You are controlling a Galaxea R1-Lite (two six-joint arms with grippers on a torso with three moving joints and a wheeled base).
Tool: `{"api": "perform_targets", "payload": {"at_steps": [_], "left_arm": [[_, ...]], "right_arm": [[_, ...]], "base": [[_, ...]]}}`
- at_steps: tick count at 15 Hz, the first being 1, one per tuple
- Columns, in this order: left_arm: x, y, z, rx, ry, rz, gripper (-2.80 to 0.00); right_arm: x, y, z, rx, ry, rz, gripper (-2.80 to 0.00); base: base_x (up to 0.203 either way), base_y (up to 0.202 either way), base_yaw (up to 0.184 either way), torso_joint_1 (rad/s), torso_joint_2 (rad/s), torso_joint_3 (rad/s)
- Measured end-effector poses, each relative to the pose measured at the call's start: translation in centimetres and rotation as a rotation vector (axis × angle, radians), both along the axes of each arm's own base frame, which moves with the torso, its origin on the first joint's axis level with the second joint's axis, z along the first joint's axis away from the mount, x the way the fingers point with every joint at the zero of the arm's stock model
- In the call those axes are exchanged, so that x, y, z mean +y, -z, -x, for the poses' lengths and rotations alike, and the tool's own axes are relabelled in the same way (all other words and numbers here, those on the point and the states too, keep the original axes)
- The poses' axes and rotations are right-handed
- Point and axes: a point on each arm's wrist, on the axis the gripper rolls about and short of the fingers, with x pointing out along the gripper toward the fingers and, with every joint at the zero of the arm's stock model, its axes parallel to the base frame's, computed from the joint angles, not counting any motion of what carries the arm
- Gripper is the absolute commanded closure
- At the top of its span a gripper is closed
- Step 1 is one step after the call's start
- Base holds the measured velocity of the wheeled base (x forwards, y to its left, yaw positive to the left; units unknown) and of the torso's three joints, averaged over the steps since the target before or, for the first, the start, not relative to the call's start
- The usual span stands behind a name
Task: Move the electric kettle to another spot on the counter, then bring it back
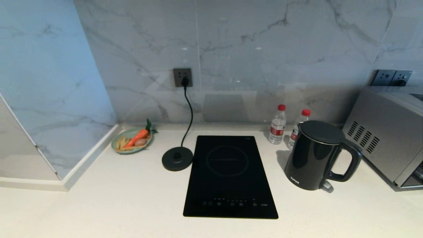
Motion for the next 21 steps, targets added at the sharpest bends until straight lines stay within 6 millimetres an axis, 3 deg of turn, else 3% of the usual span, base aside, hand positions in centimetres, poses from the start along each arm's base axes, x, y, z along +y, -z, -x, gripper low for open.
{"api": "perform_targets", "payload": {"at_steps": [5,21], "left_arm": [[0.00,-0.01,0.00,-0.001,-0.001,0.000,0.00],[0.00,0.00,0.00,-0.001,0.000,0.000,0.00]], "right_arm": [[0.00,-0.01,0.00,-0.001,0.000,0.000,0.00],[0.00,0.00,0.00,0.000,0.000,0.000,0.00]], "base": [[0.000,0.000,0.000,-0.018,0.04,0.080],[0.000,0.000,0.000,-0.128,0.32,0.189]]}}
